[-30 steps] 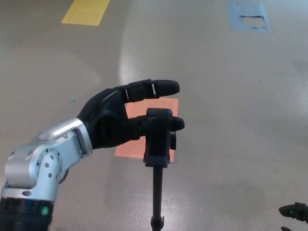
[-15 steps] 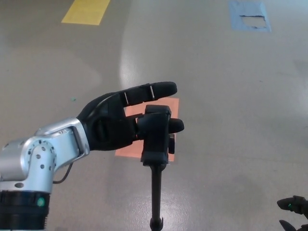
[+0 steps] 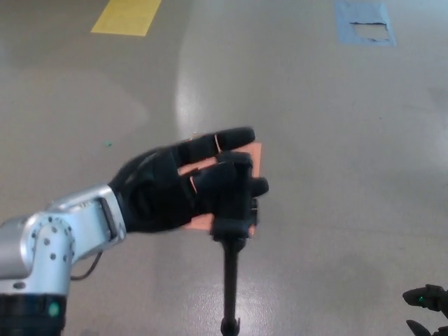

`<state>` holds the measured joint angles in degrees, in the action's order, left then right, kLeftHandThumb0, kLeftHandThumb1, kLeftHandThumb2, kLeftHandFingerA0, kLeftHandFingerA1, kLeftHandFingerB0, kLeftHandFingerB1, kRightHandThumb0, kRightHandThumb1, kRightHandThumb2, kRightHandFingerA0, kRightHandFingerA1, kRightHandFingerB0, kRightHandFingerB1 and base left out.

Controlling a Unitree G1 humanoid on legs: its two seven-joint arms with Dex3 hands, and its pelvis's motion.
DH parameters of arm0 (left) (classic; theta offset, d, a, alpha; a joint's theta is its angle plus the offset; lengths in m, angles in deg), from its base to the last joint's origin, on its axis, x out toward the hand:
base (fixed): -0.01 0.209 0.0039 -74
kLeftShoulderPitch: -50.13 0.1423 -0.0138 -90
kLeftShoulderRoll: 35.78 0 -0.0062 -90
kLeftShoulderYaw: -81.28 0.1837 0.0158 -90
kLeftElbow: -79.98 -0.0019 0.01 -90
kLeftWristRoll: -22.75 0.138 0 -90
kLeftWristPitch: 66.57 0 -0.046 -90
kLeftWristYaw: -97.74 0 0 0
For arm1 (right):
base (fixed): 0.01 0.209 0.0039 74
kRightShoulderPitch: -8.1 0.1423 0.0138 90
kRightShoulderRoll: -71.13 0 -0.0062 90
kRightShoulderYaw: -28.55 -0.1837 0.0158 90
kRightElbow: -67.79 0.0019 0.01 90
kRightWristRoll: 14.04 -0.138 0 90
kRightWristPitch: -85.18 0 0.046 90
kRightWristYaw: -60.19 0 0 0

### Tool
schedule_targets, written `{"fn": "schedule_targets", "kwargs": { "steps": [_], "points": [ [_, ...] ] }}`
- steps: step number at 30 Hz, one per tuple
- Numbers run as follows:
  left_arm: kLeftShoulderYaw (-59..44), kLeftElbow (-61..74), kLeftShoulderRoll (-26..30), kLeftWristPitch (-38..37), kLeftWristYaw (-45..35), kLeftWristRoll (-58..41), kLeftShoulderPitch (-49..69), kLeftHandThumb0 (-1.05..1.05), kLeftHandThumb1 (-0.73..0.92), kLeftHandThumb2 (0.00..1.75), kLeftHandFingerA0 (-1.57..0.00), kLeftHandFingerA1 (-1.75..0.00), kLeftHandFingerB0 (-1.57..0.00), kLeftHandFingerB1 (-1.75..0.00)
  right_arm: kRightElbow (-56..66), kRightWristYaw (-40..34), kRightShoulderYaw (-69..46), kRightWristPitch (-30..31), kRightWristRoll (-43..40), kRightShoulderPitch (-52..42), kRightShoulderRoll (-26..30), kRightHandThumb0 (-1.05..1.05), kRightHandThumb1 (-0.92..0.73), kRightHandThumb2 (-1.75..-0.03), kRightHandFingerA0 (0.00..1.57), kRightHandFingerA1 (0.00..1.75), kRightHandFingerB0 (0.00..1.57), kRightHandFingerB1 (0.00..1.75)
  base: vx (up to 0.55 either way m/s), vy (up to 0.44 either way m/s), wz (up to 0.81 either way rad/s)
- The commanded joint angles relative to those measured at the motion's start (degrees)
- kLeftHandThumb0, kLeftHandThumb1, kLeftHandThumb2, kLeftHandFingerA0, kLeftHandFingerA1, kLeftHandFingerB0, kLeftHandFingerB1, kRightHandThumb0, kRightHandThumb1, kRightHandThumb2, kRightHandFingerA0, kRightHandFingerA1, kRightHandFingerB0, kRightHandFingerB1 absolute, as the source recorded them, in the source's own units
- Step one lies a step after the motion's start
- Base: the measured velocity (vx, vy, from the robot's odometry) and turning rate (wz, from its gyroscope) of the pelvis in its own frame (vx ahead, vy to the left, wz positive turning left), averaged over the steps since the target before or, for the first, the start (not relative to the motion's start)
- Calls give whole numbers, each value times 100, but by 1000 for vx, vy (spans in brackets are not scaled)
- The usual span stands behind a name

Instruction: The robot uses its left hand to grab the top of a phone stand kept on the floor and rotates it anti-clockwise

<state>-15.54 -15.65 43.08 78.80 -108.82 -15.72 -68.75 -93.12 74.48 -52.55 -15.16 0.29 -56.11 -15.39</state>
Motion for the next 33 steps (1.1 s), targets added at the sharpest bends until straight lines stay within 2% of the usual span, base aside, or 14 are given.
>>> {"fn": "schedule_targets", "kwargs": {
  "steps": [1, 2, 5, 21, 26, 31, 33],
  "points": [
    [368, 4, 230, -949, -694, 351, 326, -76, 51, 86, 0, -26, 0, -9, 4, 84, -37, 154, -12, 56, 80, -44, -61, -106, 67, 69, 5, 44, 0, 0, 0],
    [408, -7, 249, -1052, -741, 393, 338, -83, 54, 87, 0, -22, 0, -4, 3, 86, -34, 153, -7, 60, 80, -44, -61, -106, 66, 69, 5, 44, 0, 0, 0],
    [484, -57, 287, -1277, -897, 423, 382, -86, 52, 87, 0, -20, 0, 0, -1, 98, -22, 121, 15, 52, 87, -44, -61, -106, 67, 69, 5, 44, 0, 0, 0],
    [373, -465, 348, -1693, -1281, 339, 437, -85, 49, 88, 0, -16, 0, 0, 21, 130, 9, 130, 59, 60, 101, -44, -61, -106, 66, 69, 5, 43, 0, 0, 0],
    [142, -1145, 472, -1853, -1394, 358, 450, -84, 49, 85, 0, -12, 0, 0, 12, 164, -4, 137, 48, 74, 98, -44, -61, -105, 66, 69, 4, 43, 0, 0, 0],
    [102, -2112, 773, -2462, -1482, 762, 429, -87, 52, 86, 0, -11, 0, 0, 22, 167, 62, 147, 124, 80, 117, -44, -61, -106, 65, 68, 4, 43, 0, 0, 0],
    [43, -2703, 895, -2947, -1402, 1009, 435, -81, 48, 81, 0, -13, 0, 0, 17, 171, 68, 133, 133, 69, 120, -44, -61, -105, 66, 68, 4, 43, 0, 0, 0]
  ]
}}
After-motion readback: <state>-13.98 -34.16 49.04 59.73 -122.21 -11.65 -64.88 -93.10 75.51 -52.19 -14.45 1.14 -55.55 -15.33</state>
